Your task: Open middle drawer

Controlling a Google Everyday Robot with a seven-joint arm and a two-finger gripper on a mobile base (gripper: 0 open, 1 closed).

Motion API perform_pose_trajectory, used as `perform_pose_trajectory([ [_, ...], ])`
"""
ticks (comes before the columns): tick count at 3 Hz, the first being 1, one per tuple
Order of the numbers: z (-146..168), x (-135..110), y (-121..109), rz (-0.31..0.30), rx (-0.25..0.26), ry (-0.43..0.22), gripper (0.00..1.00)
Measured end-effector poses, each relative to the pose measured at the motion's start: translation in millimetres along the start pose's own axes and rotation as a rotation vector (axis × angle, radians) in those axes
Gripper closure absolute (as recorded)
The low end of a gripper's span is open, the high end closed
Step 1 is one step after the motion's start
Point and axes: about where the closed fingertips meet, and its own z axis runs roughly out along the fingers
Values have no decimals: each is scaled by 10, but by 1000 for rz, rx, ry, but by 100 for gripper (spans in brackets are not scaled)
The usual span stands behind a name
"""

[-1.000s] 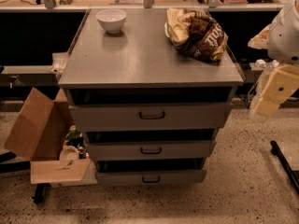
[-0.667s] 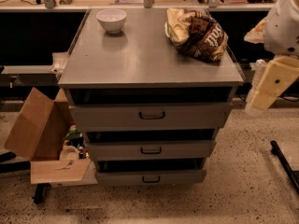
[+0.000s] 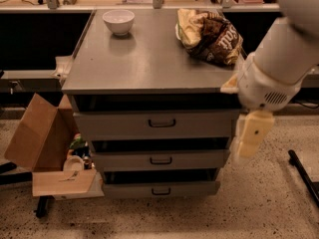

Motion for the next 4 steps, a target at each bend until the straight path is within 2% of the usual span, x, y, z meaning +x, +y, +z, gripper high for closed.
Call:
perform_pose_trajectory([
  [1, 794, 149, 331, 5, -124, -25, 0],
  [2, 841, 160, 327, 7, -128, -27, 0],
  [3, 1243, 253, 295, 17, -162, -43, 0],
  [4, 1844, 424, 370, -3, -175, -39, 0],
])
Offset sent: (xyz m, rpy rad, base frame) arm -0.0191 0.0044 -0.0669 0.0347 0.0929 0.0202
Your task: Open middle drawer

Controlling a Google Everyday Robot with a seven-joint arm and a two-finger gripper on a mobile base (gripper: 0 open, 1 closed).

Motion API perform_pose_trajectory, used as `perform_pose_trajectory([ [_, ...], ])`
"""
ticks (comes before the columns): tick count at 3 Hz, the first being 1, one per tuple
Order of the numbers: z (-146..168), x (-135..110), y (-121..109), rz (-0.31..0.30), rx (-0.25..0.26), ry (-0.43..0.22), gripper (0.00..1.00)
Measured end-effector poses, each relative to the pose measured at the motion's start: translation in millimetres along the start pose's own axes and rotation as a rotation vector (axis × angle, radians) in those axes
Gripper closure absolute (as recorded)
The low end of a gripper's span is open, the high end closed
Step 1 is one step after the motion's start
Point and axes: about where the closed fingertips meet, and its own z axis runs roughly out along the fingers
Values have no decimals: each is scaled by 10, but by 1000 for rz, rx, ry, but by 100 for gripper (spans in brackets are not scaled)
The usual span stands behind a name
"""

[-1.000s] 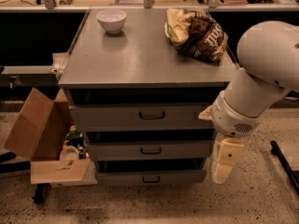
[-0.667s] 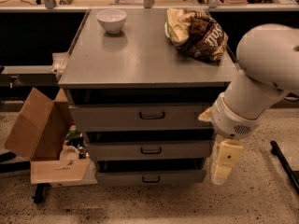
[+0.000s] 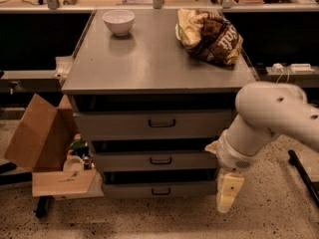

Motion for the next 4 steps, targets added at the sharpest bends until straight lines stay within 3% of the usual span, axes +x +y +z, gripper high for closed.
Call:
perform_pose_trajectory([
  [1, 550, 66, -116, -16, 45, -22, 0],
  [2, 1079, 104, -393, -18, 95, -74, 0],
  [3, 1630, 146, -628, 18, 33, -199, 0],
  [4, 1611, 144, -628, 16, 37, -196, 0],
])
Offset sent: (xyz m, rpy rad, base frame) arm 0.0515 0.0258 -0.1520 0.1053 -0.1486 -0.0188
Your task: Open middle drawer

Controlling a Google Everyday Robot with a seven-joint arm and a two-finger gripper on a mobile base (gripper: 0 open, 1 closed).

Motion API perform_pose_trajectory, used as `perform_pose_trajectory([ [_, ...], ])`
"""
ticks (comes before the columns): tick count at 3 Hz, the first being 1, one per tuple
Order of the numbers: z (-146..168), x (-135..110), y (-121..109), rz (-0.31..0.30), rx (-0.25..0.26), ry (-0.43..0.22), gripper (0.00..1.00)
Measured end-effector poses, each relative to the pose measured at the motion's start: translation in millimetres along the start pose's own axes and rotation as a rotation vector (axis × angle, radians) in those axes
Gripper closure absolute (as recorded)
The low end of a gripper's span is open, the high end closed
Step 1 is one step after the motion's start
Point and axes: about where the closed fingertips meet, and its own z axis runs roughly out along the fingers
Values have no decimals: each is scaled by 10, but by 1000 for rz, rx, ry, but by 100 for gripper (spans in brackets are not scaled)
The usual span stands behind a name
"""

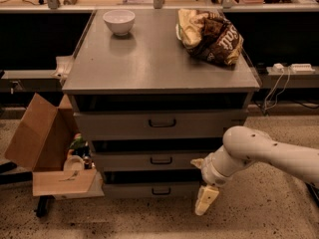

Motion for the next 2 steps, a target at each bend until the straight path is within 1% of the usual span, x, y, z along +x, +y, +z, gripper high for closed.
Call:
perform_pose_trajectory([
  [1, 77, 60, -85, -16, 22, 20, 0],
  [2, 201, 248, -402, -70, 74, 62, 0],
])
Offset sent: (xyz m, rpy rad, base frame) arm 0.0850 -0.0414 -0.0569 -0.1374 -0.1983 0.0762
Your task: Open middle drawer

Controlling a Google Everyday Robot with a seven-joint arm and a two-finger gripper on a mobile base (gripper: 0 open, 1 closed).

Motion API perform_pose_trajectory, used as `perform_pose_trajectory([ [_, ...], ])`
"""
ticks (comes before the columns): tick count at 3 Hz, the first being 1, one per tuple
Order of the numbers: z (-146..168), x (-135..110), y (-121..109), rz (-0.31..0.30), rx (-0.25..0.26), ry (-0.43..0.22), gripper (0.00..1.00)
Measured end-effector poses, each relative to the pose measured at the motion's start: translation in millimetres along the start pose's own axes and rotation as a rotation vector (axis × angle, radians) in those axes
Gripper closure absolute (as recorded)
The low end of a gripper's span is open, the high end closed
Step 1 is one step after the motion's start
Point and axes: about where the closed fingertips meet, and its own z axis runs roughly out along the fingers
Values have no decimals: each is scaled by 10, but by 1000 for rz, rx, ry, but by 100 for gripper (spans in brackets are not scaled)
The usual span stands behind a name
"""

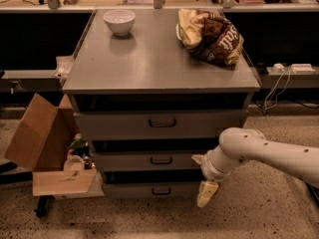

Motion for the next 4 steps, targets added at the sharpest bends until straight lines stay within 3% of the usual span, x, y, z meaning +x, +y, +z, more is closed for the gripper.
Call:
perform_pose_trajectory([
  [2, 245, 417, -594, -53, 85, 50, 0],
  [4, 451, 588, -978, -55, 119, 59, 0],
])
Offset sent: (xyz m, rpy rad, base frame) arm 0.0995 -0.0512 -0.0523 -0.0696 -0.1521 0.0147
